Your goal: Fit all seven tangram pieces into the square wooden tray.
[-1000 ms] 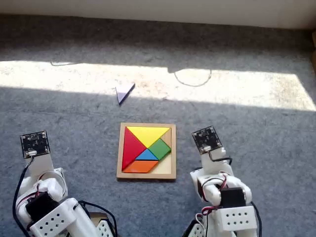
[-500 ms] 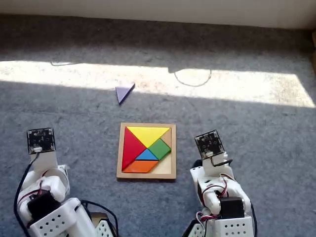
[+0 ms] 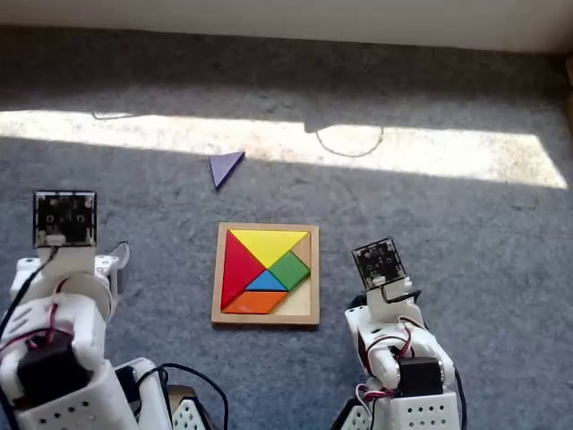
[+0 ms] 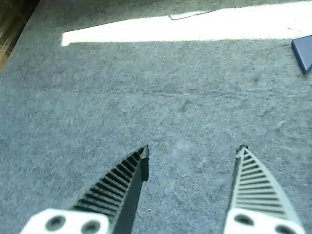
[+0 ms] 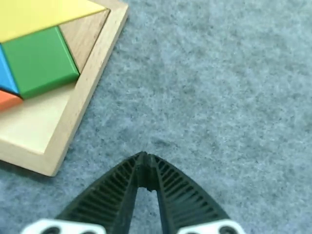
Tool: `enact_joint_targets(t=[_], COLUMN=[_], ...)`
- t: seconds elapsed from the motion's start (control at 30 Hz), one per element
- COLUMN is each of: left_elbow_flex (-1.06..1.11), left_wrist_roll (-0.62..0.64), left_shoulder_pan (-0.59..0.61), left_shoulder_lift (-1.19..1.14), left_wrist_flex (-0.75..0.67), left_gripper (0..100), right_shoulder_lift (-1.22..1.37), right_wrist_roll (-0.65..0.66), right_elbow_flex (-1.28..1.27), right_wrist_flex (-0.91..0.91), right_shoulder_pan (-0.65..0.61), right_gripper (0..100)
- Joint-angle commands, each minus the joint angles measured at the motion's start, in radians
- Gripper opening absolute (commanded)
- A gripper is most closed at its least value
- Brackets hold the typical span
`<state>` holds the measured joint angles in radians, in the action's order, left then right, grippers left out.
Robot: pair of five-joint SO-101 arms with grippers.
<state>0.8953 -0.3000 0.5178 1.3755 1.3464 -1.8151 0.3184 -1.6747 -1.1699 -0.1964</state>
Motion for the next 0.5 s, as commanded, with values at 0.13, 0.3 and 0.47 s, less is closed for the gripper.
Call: enact_joint_targets(t=[0.13, 0.3, 0.47], left_elbow_flex=[-0.498, -0.745, -1.0], left_wrist_roll=[0.008, 0.009, 0.055], left_shoulder_pan=[-0.203, -0.286, -0.357], left_shoulder_lift=[-0.731, -1.136, -1.48], left_wrist_flex=[-0.003, -0.051, -0.054], left_gripper=[28, 27, 26], right_shoulder_lift=[0.01, 0.01, 0.01], right_wrist_roll=[-0.003, -0.003, -0.003], right_elbow_flex=[-0.104, -0.104, -0.104], right_wrist_flex=[-0.002, -0.002, -0.002], right_shoulder_pan=[0.013, 0.013, 0.013], right_gripper=[0.7, 0.7, 0.7])
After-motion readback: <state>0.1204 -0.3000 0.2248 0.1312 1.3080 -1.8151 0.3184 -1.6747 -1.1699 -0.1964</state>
